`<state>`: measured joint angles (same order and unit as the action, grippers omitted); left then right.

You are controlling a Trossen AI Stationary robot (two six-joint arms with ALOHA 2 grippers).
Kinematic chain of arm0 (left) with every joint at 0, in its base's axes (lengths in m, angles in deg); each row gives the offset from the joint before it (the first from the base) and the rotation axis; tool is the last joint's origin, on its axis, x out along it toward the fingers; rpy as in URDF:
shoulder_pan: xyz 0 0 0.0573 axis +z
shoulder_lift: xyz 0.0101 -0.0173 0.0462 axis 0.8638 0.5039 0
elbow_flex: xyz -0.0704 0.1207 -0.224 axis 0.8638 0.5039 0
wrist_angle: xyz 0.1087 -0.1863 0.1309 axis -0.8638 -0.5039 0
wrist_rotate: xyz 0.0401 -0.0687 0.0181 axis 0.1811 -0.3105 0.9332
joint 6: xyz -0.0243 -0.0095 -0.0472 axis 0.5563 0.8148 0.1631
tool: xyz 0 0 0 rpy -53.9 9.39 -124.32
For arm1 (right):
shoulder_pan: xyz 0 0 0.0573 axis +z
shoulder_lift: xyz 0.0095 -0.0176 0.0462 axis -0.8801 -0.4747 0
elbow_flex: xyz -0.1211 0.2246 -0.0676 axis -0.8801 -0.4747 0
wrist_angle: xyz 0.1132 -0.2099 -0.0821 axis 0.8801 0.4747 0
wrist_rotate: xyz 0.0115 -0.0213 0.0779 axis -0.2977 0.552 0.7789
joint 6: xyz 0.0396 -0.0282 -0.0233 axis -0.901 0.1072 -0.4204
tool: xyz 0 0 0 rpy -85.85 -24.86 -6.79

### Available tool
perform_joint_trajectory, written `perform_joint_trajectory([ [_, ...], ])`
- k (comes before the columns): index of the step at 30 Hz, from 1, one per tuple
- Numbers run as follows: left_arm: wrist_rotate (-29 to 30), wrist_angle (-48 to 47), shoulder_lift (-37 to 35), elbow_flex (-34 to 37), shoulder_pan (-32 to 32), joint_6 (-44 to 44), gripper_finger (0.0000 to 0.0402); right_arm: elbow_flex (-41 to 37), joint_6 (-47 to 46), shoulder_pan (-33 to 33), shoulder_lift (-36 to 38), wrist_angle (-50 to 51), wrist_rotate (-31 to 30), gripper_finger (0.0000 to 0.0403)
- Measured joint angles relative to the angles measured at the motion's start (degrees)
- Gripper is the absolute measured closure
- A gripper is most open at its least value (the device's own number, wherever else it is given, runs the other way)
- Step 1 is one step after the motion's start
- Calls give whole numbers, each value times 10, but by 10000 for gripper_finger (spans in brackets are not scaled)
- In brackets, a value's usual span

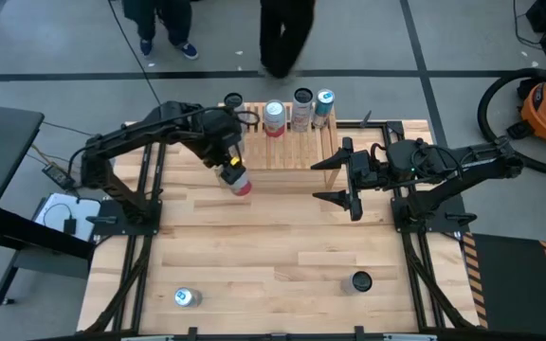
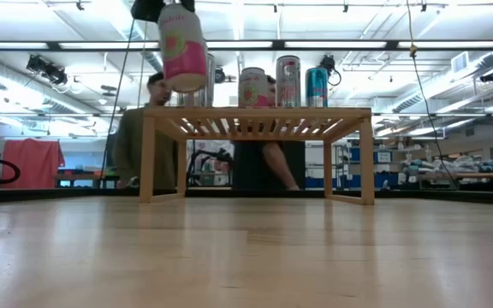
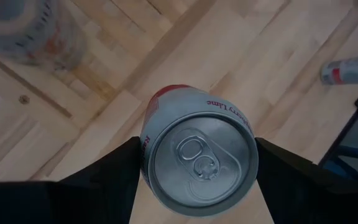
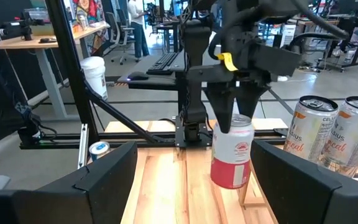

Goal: Place canned beverage on shelf
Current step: Put the pink white soda can on the shelf aligned with the other pink white soda can

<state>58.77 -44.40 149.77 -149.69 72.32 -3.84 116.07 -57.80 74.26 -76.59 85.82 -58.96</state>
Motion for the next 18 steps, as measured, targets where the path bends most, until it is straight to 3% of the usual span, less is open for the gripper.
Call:
perform_joint_trajectory([
  [18,4,-72,153,-219,27,-48,123,0,0,0,0,1,0,79],
])
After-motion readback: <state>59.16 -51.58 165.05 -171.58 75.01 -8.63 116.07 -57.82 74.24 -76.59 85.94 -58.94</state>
